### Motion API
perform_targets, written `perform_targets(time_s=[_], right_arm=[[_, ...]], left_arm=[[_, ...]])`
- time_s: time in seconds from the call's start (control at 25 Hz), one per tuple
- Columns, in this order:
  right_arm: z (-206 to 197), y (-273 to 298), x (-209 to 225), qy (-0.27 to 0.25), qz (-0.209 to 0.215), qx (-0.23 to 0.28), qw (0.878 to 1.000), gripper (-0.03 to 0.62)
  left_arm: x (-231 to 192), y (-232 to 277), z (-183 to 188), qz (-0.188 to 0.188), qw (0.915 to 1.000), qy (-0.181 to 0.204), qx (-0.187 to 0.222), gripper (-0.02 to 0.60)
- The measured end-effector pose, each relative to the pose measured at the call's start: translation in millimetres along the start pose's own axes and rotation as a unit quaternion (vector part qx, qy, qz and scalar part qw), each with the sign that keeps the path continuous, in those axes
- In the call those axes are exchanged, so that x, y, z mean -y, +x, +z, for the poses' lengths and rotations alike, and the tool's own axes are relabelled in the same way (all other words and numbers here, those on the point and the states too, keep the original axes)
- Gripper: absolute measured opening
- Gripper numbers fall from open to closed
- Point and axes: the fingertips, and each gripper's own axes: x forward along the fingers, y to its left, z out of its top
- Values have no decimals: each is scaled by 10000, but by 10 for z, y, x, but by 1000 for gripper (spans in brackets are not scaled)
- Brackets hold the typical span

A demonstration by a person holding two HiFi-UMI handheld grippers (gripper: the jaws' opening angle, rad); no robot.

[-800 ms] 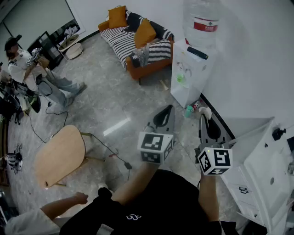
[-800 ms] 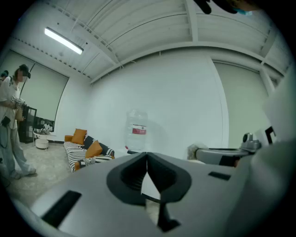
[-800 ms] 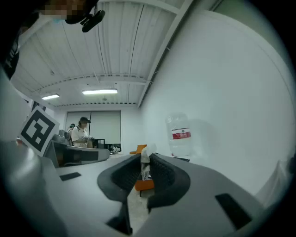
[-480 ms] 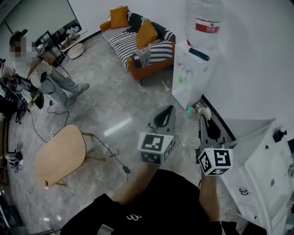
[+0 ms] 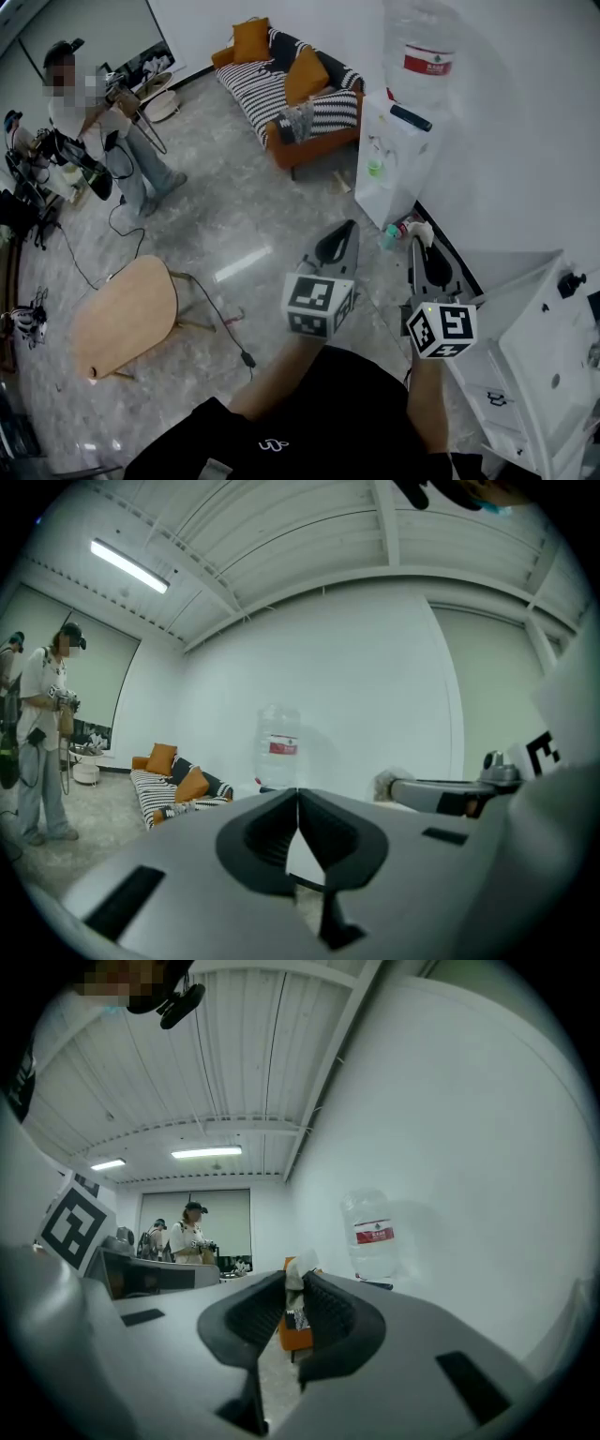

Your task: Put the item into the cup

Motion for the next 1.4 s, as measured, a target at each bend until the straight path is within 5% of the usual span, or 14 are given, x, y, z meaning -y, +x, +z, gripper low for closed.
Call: perform_targets(time_s=[0.64, 1.4], right_arm=[[108, -80, 123, -230, -142, 75, 9996, 63], [-34, 655, 474, -178, -406, -102, 9990, 63]], left_arm=[[-43, 51, 27, -13, 9996, -225, 187, 15], [-357, 962, -29, -343, 9990, -256, -89, 14]])
